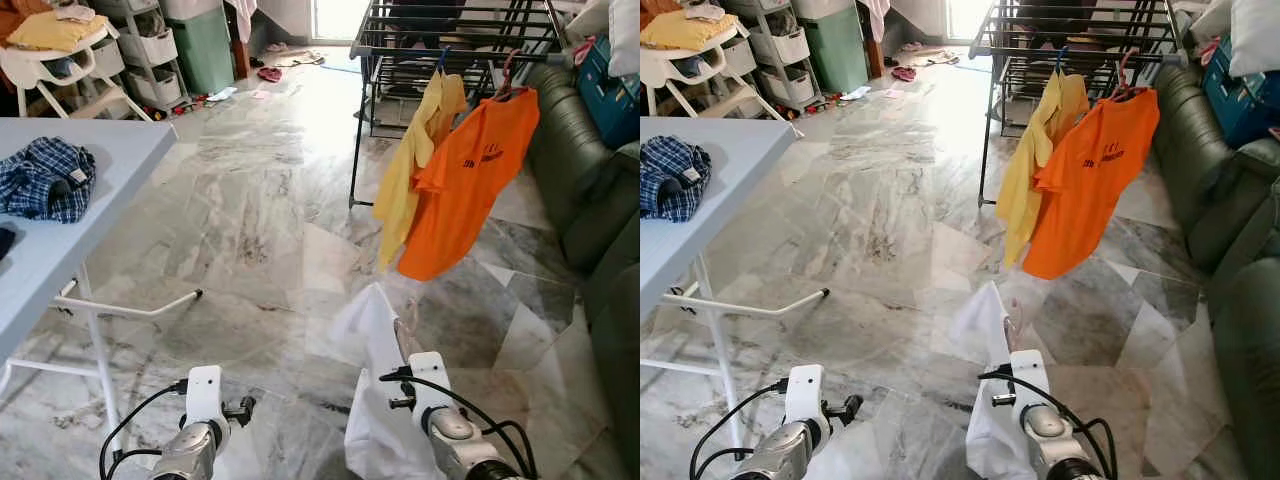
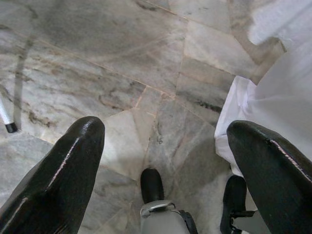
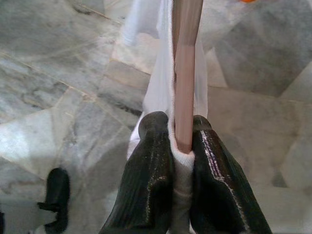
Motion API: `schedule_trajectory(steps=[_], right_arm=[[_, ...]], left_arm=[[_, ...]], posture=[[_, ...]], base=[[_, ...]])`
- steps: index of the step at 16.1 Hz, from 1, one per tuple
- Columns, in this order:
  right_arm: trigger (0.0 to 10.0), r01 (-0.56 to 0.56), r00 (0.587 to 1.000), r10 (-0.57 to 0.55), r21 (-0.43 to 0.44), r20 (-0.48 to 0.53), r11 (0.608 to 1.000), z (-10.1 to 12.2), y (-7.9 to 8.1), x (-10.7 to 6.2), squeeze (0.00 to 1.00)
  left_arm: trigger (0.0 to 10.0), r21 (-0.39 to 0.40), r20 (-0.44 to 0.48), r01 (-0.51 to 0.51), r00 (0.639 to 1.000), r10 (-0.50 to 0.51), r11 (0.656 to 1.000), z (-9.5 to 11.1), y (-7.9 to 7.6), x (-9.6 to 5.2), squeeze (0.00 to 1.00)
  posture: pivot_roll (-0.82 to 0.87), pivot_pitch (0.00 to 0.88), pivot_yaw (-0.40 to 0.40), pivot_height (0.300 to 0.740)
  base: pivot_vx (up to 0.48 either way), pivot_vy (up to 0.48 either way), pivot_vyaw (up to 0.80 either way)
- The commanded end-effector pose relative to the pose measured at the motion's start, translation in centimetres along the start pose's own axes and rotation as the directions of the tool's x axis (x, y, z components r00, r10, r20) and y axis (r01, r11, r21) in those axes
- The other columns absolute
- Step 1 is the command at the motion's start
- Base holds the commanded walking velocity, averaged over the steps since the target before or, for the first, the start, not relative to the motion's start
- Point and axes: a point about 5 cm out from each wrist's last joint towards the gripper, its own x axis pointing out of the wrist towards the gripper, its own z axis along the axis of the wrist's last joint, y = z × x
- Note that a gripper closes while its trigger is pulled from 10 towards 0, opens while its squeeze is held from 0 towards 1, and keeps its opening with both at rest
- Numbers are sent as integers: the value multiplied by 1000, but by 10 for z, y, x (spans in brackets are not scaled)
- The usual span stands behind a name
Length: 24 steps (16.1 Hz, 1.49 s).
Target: Hang hanger
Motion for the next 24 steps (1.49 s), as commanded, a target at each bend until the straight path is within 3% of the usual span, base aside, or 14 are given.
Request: schedule_trajectory(steps=[1,6,7,8,10,15,17,20,24], right_arm=[[0,6,1000,-6,-4,16,1000,4,-3,1,0],[0,5,998,-8,63,57,998,15,6,3,0],[3843,-1,998,-2,52,66,999,16,9,3,0],[10000,-21,998,21,7,61,1000,12,14,2,0],[10000,-35,997,36,-11,65,999,6,14,0,0],[10000,37,997,-40,54,66,998,8,0,0,0],[10000,31,997,-34,48,72,998,8,2,0,0],[10000,17,996,-22,63,88,998,8,5,0,0],[10000,15,994,-20,54,108,998,13,6,0,0]], left_arm=[[10000,2,-11,-11,1000,11,1000,-6,2,-2,0],[10000,-23,-5,-18,1000,18,1000,-11,15,-5,0],[10000,-48,5,-22,1000,22,999,-11,18,-6,0],[10000,-65,10,-43,999,43,997,-13,26,-8,0],[10000,-136,22,-70,997,74,988,-14,35,-10,0],[10000,-55,27,7,1000,-6,998,-7,25,-7,0],[10000,-23,29,25,999,-24,999,-5,23,-6,0],[10000,-52,101,60,993,-55,997,15,18,-2,0],[10000,-44,109,69,992,-64,997,21,14,-1,0]], posture=[[-81,0,-8,740],[-41,0,-37,740],[-34,0,-47,740],[-19,0,-61,740],[-25,0,-59,740],[-75,0,11,740],[-96,0,28,740],[-114,0,49,740],[-128,0,61,740]], base=[[0,0,0],[0,0,0],[0,0,0],[0,0,0],[0,0,0],[212,0,0],[266,0,0],[273,0,0],[298,0,0]])
